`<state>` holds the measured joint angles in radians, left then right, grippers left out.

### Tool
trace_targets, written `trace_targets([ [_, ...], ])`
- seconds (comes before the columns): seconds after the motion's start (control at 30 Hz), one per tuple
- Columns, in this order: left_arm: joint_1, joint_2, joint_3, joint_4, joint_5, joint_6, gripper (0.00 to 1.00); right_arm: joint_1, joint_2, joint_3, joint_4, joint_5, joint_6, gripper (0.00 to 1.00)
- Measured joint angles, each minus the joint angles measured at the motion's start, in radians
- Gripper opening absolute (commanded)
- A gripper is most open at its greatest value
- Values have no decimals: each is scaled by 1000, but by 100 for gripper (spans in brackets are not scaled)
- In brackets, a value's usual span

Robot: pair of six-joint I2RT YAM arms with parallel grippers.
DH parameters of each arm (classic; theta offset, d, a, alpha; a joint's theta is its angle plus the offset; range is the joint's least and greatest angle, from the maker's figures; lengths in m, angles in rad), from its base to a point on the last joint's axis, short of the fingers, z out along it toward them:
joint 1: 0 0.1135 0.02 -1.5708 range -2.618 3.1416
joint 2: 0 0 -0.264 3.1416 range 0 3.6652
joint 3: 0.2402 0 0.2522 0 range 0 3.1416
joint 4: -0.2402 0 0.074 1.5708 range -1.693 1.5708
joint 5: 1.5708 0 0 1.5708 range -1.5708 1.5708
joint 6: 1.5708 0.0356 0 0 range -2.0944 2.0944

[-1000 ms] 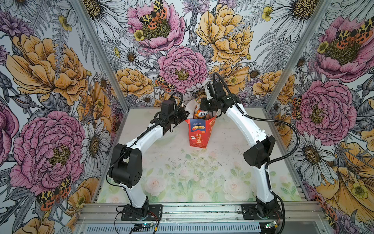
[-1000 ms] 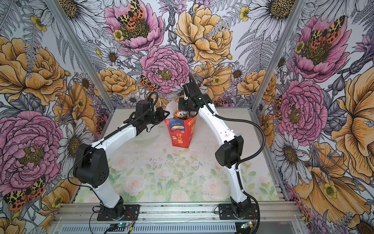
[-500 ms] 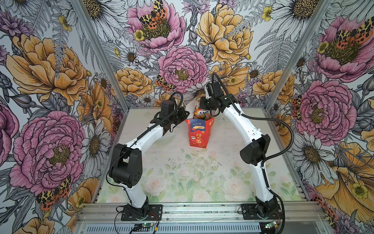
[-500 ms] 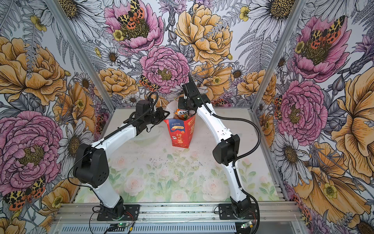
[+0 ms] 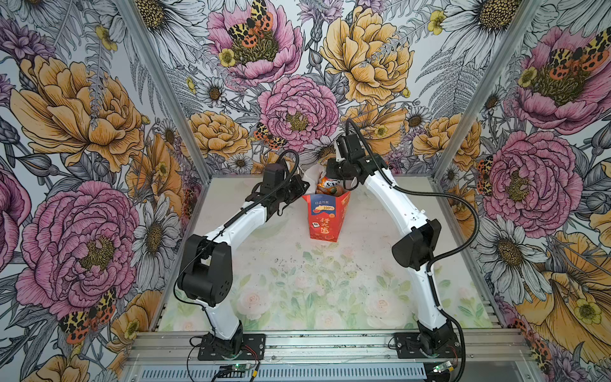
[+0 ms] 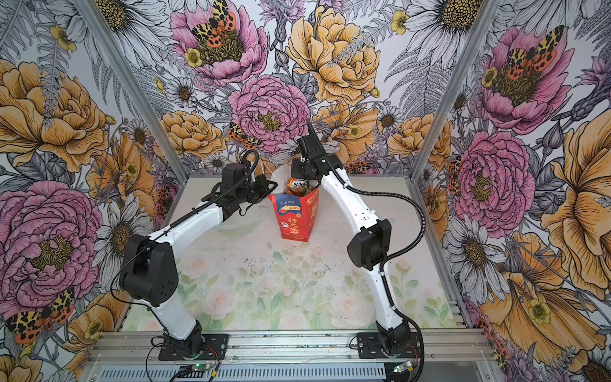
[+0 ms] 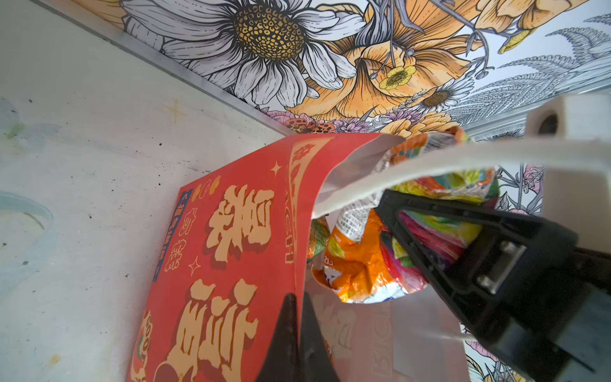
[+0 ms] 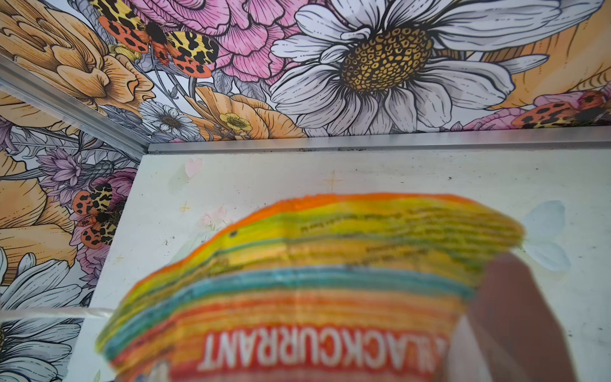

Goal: Place the snacks into the paper bag
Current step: 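Lower the FOX'S candy bag into the red bag's opening with the right gripper, then push the FOX'S bag deeper into the red bag, then open the right gripper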

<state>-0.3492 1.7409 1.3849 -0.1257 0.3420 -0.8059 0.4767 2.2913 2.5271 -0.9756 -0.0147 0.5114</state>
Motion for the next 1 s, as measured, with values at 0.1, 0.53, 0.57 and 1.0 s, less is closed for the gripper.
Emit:
trace_targets([
  [0.1,0,0,0,0,0,0,0,2,-4,-26,19,9,-8,2],
  [0.53,0,0,0,0,0,0,0,14,-34,-90,23,19,-30,26],
  [0.57,0,0,0,0,0,0,0,14,-34,-92,23,19,-32,28],
  [1.0,0,0,0,0,0,0,0,14,-76,-113,11,19,-35,29],
])
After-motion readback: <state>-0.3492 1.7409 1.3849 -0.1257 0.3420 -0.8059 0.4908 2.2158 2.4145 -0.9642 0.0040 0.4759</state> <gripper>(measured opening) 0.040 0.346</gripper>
